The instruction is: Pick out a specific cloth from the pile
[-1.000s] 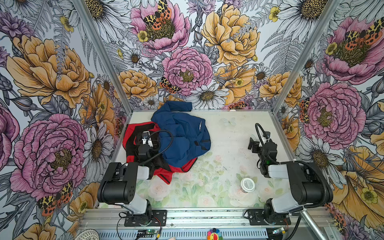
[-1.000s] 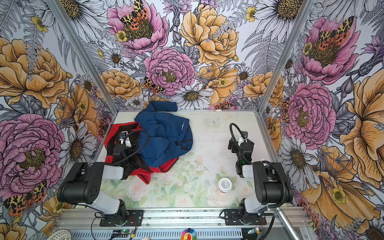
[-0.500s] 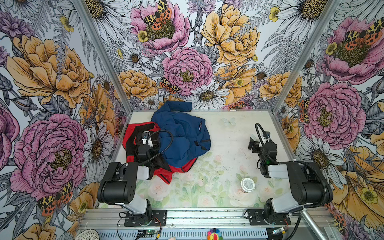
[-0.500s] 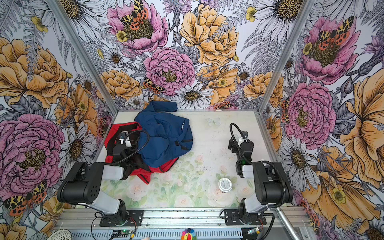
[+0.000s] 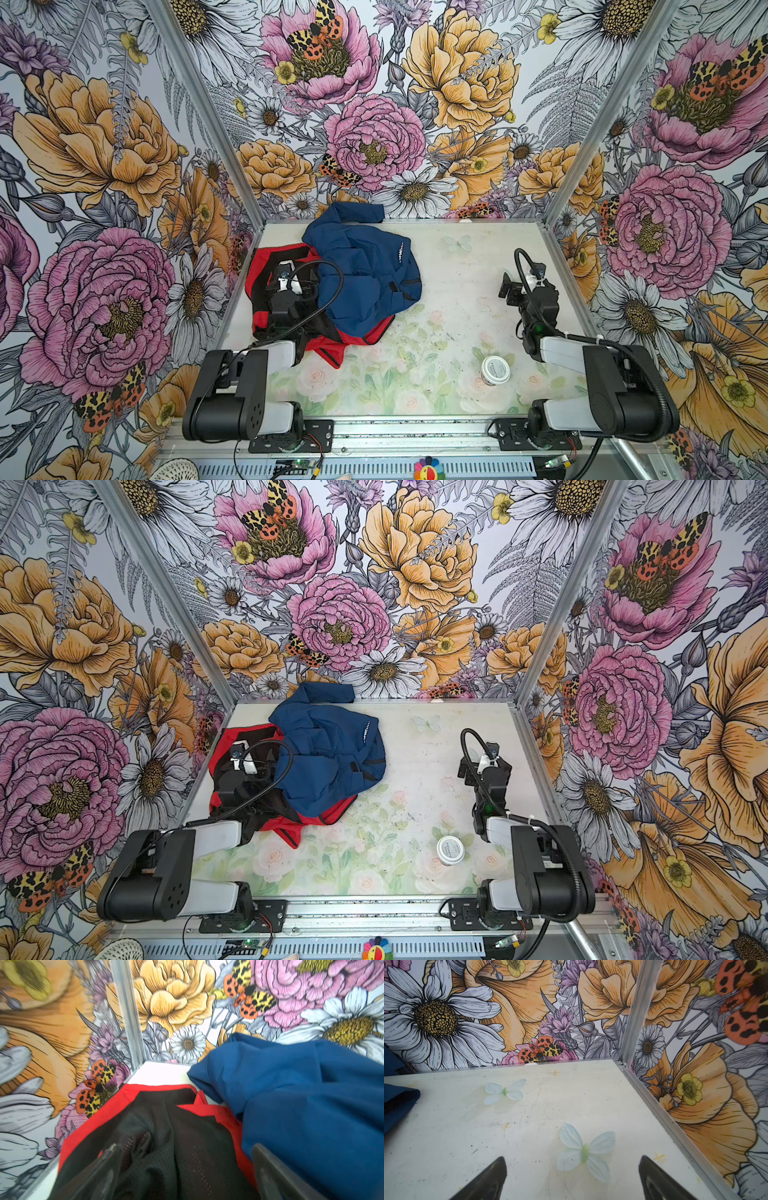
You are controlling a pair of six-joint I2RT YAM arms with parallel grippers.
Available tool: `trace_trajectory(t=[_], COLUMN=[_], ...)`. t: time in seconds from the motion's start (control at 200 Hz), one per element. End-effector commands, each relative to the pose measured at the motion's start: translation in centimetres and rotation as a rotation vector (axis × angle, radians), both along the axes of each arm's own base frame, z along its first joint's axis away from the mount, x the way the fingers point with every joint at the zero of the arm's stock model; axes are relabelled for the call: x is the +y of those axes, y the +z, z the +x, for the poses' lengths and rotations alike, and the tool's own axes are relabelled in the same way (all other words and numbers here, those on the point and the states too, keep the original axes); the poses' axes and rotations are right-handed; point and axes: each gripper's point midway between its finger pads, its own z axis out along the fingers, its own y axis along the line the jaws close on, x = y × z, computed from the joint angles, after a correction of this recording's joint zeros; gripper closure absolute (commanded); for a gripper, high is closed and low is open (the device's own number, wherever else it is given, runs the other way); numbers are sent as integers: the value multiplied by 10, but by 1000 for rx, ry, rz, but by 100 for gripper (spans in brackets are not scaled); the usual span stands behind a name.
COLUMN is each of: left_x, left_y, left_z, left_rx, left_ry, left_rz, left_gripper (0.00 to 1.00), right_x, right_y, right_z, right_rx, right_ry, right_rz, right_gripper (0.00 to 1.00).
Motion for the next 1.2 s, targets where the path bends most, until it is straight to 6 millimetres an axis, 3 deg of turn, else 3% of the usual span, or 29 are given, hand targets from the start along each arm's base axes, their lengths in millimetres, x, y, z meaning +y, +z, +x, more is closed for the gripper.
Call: trace_trajectory(t=[0.0,0.22,0.295,0.415,0.621,0.821,1.011,1.196], left_x=[7,-8,-22,-45,-80,-99,-109,-120], left_y=[32,114,130,138,116,62,22,-8], left_z=[-14,-44,-49,-51,-51,-37,-15,4], left_rx=[-4,-35,-17,74,344,567,708,804], left_ry=[109,153,83,-48,-242,-277,-270,-265], left_rz=[6,-53,-147,-315,-541,-610,-674,-680], left_gripper=[1,1,1,2,1,1,1,1], right_x=[-6,15,29,56,95,124,138,139], right_y=[17,62,75,88,104,113,106,99], right_z=[-4,-1,0,2,-1,-3,-3,-5], right_rx=[17,-5,-5,16,26,13,45,54], right_ry=[-53,30,92,210,360,465,516,523], right_rz=[-19,25,41,31,13,34,38,38], right_gripper=[1,0,1,1,1,1,0,0])
